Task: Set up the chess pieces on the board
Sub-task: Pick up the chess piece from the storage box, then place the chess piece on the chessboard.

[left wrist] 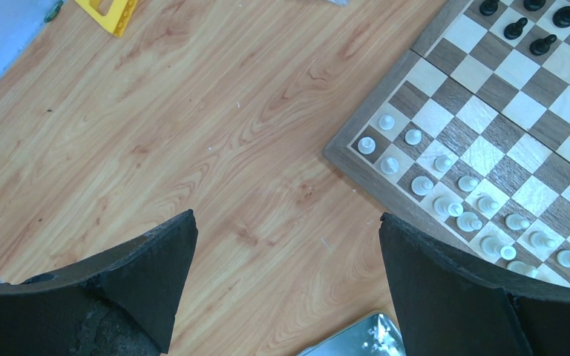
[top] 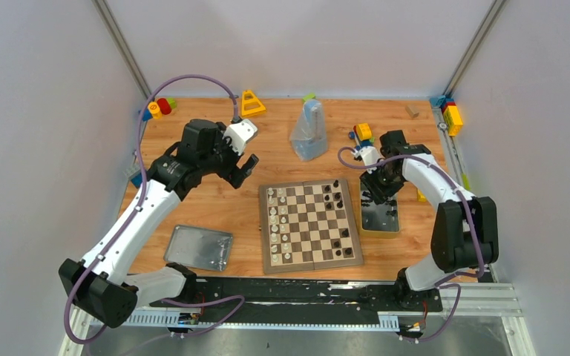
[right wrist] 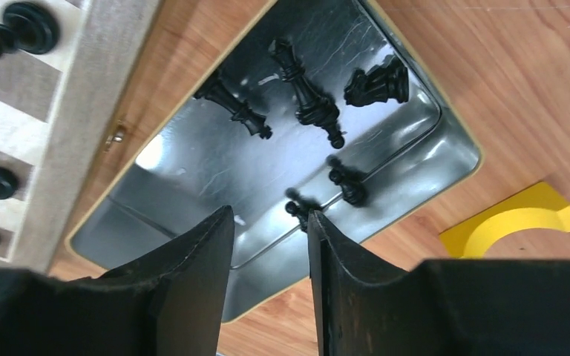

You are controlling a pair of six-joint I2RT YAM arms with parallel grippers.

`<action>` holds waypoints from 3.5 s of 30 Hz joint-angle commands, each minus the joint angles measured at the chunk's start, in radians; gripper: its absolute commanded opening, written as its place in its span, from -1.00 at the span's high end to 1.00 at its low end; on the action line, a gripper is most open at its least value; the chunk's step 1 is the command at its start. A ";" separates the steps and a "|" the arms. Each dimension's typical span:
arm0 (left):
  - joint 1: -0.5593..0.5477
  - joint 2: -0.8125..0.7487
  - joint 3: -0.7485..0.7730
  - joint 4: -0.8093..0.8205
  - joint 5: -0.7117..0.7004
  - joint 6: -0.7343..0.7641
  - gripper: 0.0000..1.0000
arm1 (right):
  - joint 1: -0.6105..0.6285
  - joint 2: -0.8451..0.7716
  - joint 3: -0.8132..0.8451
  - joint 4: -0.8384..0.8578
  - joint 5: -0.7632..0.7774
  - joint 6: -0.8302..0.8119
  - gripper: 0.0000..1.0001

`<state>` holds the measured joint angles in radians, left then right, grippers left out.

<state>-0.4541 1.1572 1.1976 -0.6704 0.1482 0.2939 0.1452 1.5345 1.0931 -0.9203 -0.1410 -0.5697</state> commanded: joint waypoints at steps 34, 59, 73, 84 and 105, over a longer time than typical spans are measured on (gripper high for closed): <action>0.004 0.044 0.032 0.008 0.007 0.011 -1.00 | 0.009 0.174 -0.026 0.089 0.140 -0.446 0.27; 0.005 0.043 0.037 0.001 0.000 0.013 -1.00 | 0.006 0.123 0.049 0.041 0.068 -0.419 0.94; 0.005 0.031 0.058 0.021 -0.010 0.022 -1.00 | -0.007 -0.136 0.130 0.000 -0.526 -0.249 1.00; 0.013 0.014 0.100 0.106 0.035 0.007 -1.00 | 0.151 -0.181 -0.157 0.593 -0.885 0.068 0.99; 0.016 0.006 0.057 0.144 0.055 -0.003 -1.00 | 0.412 0.082 -0.354 1.043 -0.765 0.226 0.98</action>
<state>-0.4435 1.1957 1.2610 -0.5705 0.1833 0.2932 0.5495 1.6012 0.7456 0.0353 -0.9150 -0.3191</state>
